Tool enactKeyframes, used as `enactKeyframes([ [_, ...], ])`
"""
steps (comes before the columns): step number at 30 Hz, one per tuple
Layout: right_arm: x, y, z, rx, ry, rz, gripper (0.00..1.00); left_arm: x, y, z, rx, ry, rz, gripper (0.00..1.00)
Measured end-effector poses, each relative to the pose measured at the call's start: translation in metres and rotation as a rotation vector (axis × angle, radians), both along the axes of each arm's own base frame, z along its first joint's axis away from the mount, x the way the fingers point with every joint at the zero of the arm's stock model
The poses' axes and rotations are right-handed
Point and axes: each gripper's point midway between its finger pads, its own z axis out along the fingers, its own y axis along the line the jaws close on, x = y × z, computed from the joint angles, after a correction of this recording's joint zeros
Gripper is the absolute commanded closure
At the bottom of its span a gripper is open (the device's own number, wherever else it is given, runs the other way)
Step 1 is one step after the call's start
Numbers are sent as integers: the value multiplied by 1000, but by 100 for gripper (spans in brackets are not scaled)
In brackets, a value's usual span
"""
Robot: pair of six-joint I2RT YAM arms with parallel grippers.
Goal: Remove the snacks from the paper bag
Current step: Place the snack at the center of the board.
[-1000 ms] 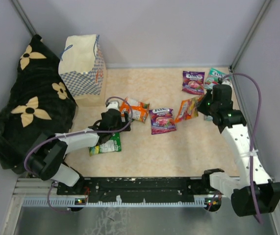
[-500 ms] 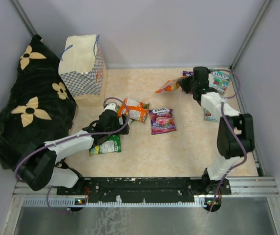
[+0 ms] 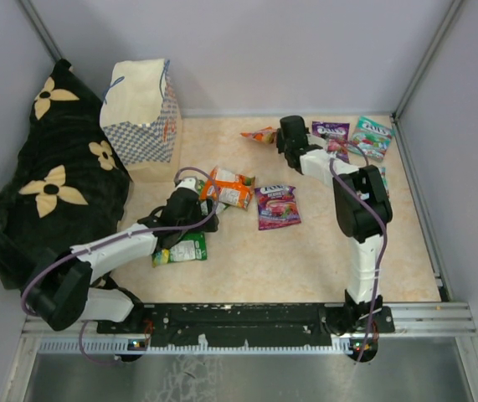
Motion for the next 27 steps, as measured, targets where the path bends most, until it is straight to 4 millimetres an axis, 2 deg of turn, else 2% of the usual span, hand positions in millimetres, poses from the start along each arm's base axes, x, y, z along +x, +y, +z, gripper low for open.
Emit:
enactKeyframes([
  [6, -1, -14, -5, 20, -4, -158, 100, -1, 4, 6, -9, -4, 6, 1],
  [11, 3, -24, -18, 3, -6, -208, 100, -3, 6, 7, -10, 6, 0, 1],
  [12, 4, -24, -24, -2, -1, -207, 89, -3, 6, 6, -9, 9, -1, 1],
  [14, 6, -24, -39, -14, 13, -204, 31, -5, 5, 6, -11, 15, -6, 0],
  [15, 5, -23, -46, -16, 18, -201, 5, -5, 5, 5, -12, 19, -9, 0],
  [16, 2, -24, -52, -30, 28, -191, 1, -6, 5, 5, -12, 22, -11, 0],
  [20, -2, -23, -59, -78, 41, -162, 1, -7, 4, 5, -17, 30, -18, 0],
  [23, -6, -25, -51, -164, 42, -121, 1, -7, 1, 8, -27, 33, -30, 0],
  [25, -13, -27, -35, -289, 46, -64, 2, -5, -3, 13, -37, 29, -41, 0],
  [27, -17, -26, -9, -432, 11, 31, 2, -3, -7, 17, -46, 22, -53, 0],
])
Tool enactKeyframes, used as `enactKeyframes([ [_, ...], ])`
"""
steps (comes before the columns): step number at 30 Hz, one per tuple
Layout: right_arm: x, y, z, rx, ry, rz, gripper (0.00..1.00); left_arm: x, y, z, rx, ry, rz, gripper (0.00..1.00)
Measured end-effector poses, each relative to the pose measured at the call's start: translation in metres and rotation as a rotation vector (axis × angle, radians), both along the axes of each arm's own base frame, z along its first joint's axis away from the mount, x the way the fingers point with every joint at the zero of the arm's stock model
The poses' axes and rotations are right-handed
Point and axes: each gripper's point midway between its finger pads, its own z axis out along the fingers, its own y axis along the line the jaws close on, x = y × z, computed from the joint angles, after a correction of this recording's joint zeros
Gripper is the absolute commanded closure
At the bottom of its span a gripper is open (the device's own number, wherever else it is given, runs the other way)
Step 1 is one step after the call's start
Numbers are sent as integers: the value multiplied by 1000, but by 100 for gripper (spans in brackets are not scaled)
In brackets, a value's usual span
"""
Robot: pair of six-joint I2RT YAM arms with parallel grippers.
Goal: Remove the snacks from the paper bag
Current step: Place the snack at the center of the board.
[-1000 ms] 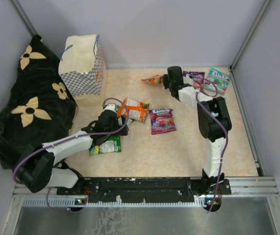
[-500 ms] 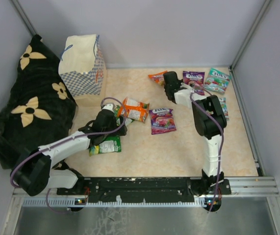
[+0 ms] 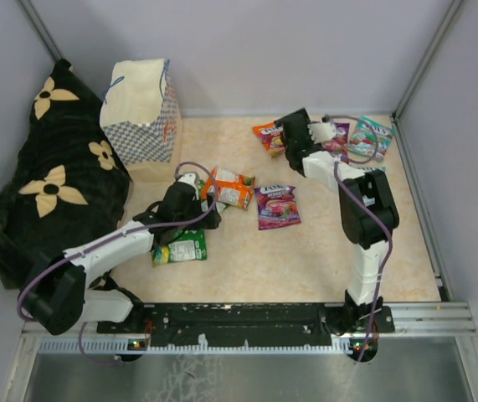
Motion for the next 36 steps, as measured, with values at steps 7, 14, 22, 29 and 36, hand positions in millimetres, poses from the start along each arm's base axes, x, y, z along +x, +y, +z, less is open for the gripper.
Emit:
enactKeyframes([
  [7, 24, 23, 92, -506, -103, 498, 1, 0, -6, 3, -7, 0, -39, 0],
  [14, 84, 25, 50, -874, -16, 831, 1, -4, -9, 0, -10, 20, -65, 0],
  [22, 44, 9, -90, -882, 276, 1077, 1, -7, -8, -3, -6, 33, -69, 0],
  [29, 44, 9, -90, -836, 292, 1032, 1, -8, -13, -9, -10, 60, -86, 0],
  [36, 41, -4, -93, -684, 386, 795, 1, -10, -15, -10, -14, 70, -95, 0],
])
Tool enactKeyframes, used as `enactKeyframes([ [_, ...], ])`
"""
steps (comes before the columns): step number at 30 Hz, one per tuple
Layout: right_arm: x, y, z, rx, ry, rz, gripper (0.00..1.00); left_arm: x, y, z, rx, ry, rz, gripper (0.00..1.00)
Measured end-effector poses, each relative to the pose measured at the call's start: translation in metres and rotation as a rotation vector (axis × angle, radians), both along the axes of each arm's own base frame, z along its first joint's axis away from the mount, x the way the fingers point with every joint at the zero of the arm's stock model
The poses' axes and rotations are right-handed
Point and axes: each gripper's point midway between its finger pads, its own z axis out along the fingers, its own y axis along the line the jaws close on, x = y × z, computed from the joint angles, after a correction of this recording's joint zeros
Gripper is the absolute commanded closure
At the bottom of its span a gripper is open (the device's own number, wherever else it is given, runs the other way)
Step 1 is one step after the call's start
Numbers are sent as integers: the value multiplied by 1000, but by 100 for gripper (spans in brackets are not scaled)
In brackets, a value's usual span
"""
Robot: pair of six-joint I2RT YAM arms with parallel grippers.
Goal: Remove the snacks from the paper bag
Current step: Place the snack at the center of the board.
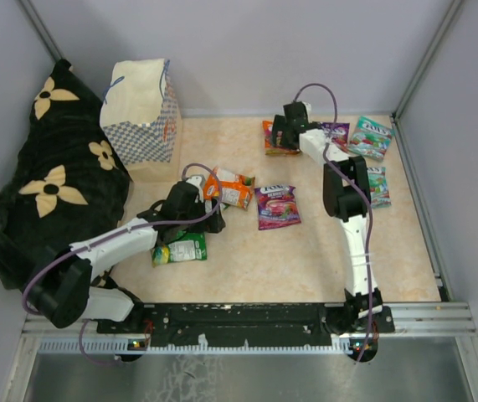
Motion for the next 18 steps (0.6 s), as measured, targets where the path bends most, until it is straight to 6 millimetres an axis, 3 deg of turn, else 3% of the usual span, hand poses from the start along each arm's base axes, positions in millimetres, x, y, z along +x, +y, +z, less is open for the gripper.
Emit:
enactKeyframes([
  [8, -4, 2, 5, 40, 21, -80, 1, 0, 1, 1, 1, -2, 0, 0],
  [11, -6, 3, 17, 38, 36, -63, 1, 0, 1, 3, -2, -6, -1, 0],
  [15, -3, -1, 58, 63, -7, -23, 1, -1, 1, 3, -3, -5, -2, 0],
  [18, -20, -25, 111, 102, -66, -14, 1, -2, 0, 6, -9, -7, -5, 0],
])
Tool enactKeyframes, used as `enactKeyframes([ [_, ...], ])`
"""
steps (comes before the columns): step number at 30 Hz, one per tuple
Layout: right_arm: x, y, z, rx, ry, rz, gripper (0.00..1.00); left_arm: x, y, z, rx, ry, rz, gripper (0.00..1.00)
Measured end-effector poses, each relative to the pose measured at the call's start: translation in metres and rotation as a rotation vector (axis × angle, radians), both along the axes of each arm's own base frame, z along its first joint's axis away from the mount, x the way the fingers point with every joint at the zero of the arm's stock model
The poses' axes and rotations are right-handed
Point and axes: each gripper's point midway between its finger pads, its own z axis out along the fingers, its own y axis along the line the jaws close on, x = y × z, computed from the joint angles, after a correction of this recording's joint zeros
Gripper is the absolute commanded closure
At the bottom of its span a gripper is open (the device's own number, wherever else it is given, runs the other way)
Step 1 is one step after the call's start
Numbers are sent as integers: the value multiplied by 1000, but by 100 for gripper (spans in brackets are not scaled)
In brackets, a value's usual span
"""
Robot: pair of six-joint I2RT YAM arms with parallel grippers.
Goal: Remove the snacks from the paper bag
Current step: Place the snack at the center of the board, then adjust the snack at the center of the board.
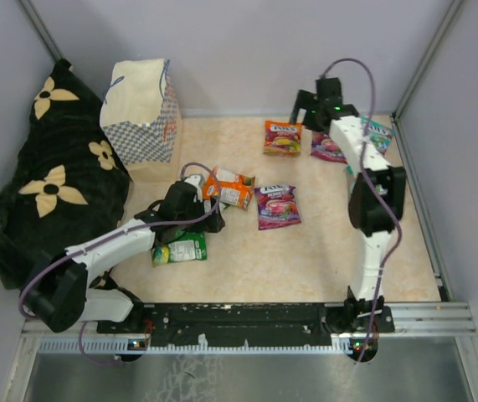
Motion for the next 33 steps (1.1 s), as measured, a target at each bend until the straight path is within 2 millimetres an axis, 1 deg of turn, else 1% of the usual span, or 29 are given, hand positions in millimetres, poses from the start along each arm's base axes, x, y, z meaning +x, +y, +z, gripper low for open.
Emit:
enactKeyframes([
  [2, -24, -36, 36, 11, -40, -38, 1, 0, -1, 4, -10, -6, -5, 0],
  [3, -34, -54, 48, 12, -63, -63, 1, -1, -2, 5, -15, -9, -8, 0],
  [4, -49, -80, 63, 11, -92, -106, 1, -1, -3, 7, -23, -13, -14, 0],
  [5, -63, -101, 72, 8, -113, -144, 1, 0, -5, 8, -28, -17, -19, 0],
  [6, -75, -122, 76, 5, -127, -186, 4, -1, -6, 9, -35, -17, -27, 0],
  [7, -86, -144, 76, 6, -137, -227, 6, -1, -7, 9, -37, -16, -32, 0],
  [8, -94, -161, 71, 13, -137, -258, 9, -2, -8, 9, -41, -13, -39, 0],
  [9, -99, -174, 61, 27, -124, -283, 10, -3, -9, 9, -46, -11, -46, 0],
  [10, -102, -186, 48, 34, -103, -304, 11, -4, -11, 9, -50, -8, -52, 0],
  [12, -105, -204, 14, 47, -32, -344, 17, -5, -13, 8, -56, -2, -63, 0],
  [14, -108, -215, -19, 49, 48, -369, 21, -6, -14, 8, -59, 4, -71, 0],
  [17, -118, -214, -46, 52, 122, -372, 25, -6, -15, 9, -66, 3, -77, 0],
  [20, -132, -211, -58, 53, 146, -376, 26, -6, -17, 9, -72, 2, -82, 0],
  [23, -155, -207, -73, 49, 187, -387, 27, -6, -18, 10, -76, 2, -87, 0],
  [27, -181, -210, -98, 15, 255, -421, 27, -8, -20, 10, -81, 3, -104, 0],
  [30, -193, -215, -108, -18, 288, -448, 26, -9, -21, 8, -79, 9, -118, 0],
  [33, -195, -222, -109, -46, 290, -474, 25, -10, -21, 8, -79, 11, -125, 0],
])
